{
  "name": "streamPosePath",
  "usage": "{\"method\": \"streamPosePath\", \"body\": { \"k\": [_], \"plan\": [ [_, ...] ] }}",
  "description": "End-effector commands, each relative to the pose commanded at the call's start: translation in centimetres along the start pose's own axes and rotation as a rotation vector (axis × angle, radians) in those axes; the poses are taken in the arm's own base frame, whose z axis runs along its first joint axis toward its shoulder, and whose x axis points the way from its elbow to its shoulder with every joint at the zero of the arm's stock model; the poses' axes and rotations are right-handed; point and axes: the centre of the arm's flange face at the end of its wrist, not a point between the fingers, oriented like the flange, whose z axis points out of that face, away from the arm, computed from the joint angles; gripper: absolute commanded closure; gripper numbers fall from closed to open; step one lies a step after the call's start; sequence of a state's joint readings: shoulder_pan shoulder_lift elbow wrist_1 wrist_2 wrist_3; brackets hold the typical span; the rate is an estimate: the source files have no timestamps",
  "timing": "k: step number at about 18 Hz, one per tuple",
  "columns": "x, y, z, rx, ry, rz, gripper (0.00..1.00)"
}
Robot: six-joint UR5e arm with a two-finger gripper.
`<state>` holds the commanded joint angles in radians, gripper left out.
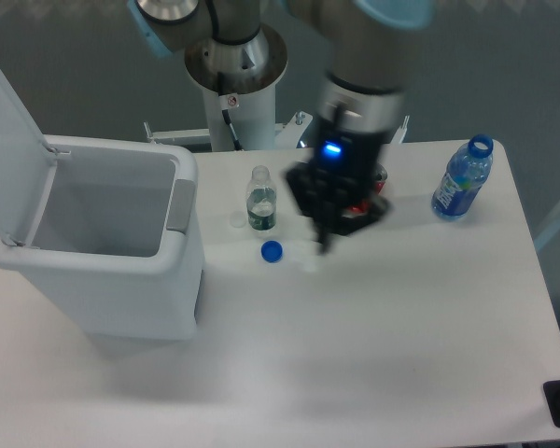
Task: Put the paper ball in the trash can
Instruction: 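Carry the paper ball over the open trash can opening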
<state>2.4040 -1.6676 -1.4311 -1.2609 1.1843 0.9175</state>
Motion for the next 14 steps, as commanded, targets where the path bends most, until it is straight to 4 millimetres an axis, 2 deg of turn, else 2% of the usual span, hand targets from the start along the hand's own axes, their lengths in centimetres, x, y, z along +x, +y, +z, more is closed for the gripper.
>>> {"method": "streamPosePath", "body": {
  "k": [2,4,6,8,9,10,11,12,14],
  "plan": [
    [4.0,-1.4,0.1,0.011,0.03,-0.003,1.0],
    [7.2,-2.7,-0.6,0.024,0.042,-0.004,1.0],
    [9.5,-3.1,-1.2,0.031,0.05,0.014,1.0],
    [10.7,-3.0,-0.9,0.025,0.062,0.027,0.92],
    [11.1,-2.8,-0.3,0.019,0.072,0.035,0.82],
    [11.1,-2.7,0.1,0.016,0.077,0.036,0.61],
    [11.7,-2.9,0.4,0.014,0.088,0.045,0.37],
    [12.2,-3.2,0.5,0.015,0.093,0.053,0.0],
    [12.3,-3.3,0.5,0.022,0.086,0.05,0.0]
  ]
}}
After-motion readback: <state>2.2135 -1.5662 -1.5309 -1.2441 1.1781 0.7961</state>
